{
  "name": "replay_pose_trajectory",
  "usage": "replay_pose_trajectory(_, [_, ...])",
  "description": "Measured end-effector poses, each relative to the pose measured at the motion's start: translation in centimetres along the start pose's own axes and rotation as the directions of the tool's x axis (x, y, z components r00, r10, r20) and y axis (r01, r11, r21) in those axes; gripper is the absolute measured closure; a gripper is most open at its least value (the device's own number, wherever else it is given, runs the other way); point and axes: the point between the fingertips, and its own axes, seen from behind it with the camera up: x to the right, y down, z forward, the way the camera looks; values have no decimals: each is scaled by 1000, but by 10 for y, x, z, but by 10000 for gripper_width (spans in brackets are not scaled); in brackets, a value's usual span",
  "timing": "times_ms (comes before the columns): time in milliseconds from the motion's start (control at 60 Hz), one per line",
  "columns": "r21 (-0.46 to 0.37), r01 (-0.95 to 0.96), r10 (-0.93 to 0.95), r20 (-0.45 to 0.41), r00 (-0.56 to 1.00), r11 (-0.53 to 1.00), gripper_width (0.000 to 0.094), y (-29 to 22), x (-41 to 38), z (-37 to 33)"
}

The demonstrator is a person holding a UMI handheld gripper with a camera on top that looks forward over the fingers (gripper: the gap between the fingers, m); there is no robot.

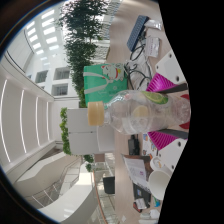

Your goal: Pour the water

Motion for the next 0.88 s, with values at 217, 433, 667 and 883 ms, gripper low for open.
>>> replay_pose_trajectory(217, [-154,-79,83,19,996,985,103,14,-9,-62])
replay_pose_trajectory(433, [-171,-6,7,2,1000,985,98,-28,-47,-203])
replay_pose_trajectory(667, [-157,31,-37,-30,999,987,97,-70,-77,-317])
replay_pose_trajectory(883, [-141,42,-53,-78,995,989,99,-89,-84,-395])
